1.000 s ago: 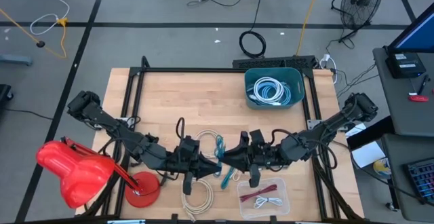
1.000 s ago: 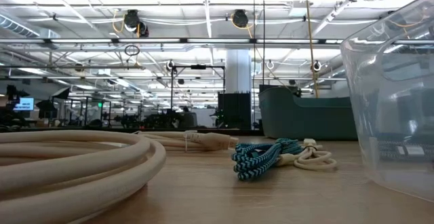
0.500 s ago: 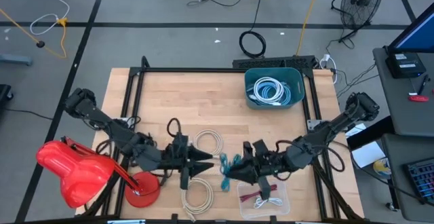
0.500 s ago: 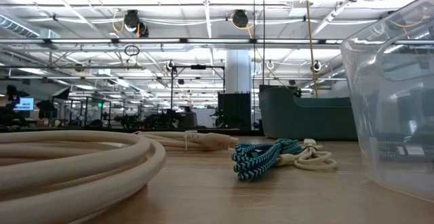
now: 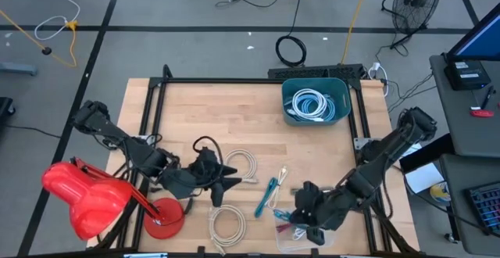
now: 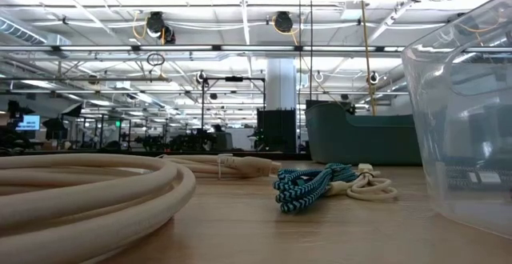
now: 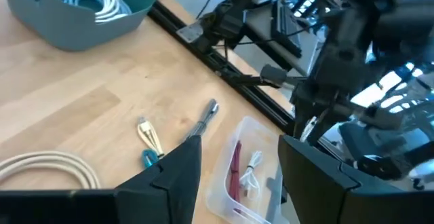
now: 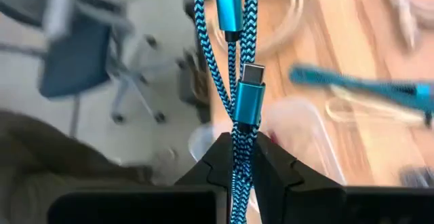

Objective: Pick & Place USB Port
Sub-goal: Put the left blue charger cable into the transparent bin

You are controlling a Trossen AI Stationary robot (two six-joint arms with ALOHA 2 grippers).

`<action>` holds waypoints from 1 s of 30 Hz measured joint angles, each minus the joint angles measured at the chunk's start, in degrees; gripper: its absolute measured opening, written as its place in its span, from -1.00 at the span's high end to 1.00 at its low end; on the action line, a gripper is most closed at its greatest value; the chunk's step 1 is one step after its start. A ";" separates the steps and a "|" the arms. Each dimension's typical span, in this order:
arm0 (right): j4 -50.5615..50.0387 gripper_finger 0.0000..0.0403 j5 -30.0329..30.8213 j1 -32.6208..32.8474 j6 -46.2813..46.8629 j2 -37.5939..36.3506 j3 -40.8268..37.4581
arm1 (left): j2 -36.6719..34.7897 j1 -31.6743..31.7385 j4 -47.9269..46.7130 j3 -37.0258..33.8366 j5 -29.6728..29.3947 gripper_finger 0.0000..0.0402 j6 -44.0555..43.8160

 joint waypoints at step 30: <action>-10.27 0.88 -10.59 0.36 -15.99 15.81 -0.02 | 0.00 -0.67 -3.28 0.01 1.50 0.00 -5.28</action>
